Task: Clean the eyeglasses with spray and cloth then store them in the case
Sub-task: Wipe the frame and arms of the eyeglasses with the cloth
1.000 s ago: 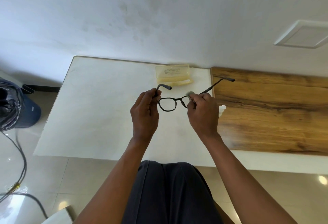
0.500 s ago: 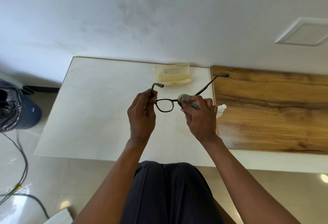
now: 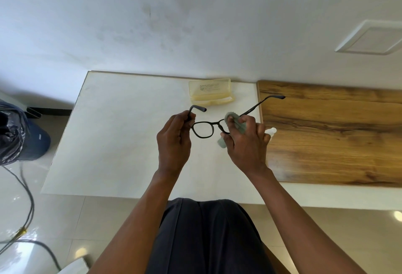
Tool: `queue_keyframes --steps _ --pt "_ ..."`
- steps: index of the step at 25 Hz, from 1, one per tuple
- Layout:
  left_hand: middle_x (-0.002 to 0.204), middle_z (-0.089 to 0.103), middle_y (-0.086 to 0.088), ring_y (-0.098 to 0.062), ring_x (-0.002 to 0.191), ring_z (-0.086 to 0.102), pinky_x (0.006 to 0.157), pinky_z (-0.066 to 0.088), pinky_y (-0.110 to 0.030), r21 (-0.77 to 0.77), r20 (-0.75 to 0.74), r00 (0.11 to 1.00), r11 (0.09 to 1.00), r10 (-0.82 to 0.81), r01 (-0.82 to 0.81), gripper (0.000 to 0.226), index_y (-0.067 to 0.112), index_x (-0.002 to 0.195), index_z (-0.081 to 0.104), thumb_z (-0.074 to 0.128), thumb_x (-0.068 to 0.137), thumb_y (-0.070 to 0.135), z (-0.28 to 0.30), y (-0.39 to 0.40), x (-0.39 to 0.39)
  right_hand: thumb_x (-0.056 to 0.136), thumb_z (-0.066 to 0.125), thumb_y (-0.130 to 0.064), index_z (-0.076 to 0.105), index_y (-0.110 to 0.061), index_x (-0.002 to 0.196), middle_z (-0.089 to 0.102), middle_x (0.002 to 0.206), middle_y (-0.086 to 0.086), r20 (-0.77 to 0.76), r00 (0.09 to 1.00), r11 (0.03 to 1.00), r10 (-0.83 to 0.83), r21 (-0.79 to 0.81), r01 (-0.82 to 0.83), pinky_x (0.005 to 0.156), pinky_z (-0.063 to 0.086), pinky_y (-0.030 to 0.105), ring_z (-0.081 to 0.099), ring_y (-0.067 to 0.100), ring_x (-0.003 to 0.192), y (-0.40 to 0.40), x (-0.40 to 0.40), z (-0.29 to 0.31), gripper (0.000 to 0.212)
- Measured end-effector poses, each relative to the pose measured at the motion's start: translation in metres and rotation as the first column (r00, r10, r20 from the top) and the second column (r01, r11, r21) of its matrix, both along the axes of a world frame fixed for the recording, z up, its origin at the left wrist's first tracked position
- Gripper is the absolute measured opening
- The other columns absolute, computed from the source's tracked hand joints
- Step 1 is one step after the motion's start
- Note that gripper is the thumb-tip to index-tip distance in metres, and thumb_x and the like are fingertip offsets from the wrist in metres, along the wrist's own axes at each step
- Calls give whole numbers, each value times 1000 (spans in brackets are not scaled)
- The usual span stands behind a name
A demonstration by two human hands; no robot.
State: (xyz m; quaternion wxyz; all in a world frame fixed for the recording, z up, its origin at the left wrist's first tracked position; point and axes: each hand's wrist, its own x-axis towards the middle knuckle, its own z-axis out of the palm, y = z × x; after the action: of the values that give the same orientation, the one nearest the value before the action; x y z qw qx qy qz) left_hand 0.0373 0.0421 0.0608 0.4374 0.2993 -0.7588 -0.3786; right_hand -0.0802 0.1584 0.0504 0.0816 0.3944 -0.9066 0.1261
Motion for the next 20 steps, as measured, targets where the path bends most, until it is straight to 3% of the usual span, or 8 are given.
queue_keyframes --steps 6,12,16,20 --pt "91 64 -6 -1 88 58 80 47 -8 20 -4 1000 1000 10 -10 16 -8 99 64 56 85 -11 0 -1 2 72 77 -19 70 -25 102 60 107 14 87 995 991 56 -126 -45 68 28 36 51 38 91 -3 1 0 31" --pt "90 63 -3 -2 86 58 80 47 -9 24 -5 999 999 33 -33 16 -8 97 64 57 84 -12 0 -2 2 68 80 -28 74 -21 87 63 99 9 48 999 983 8 -185 1 69 28 36 33 22 94 0 -1 0 21" --pt "90 64 -3 -3 86 59 80 46 -8 6 2 1000 1000 17 -17 16 -7 97 64 56 83 -13 0 -4 3 73 73 -42 68 -17 100 60 107 12 -10 997 996 -71 -53 70 68 39 39 50 34 94 -2 0 2 37" --pt "91 65 -5 -4 87 59 81 45 -7 -28 8 1000 1000 2 -2 15 -9 97 64 57 84 -10 1 -4 3 80 68 -35 62 -19 116 54 119 18 67 996 998 -51 -42 54 71 40 42 50 40 96 -7 3 2 40"
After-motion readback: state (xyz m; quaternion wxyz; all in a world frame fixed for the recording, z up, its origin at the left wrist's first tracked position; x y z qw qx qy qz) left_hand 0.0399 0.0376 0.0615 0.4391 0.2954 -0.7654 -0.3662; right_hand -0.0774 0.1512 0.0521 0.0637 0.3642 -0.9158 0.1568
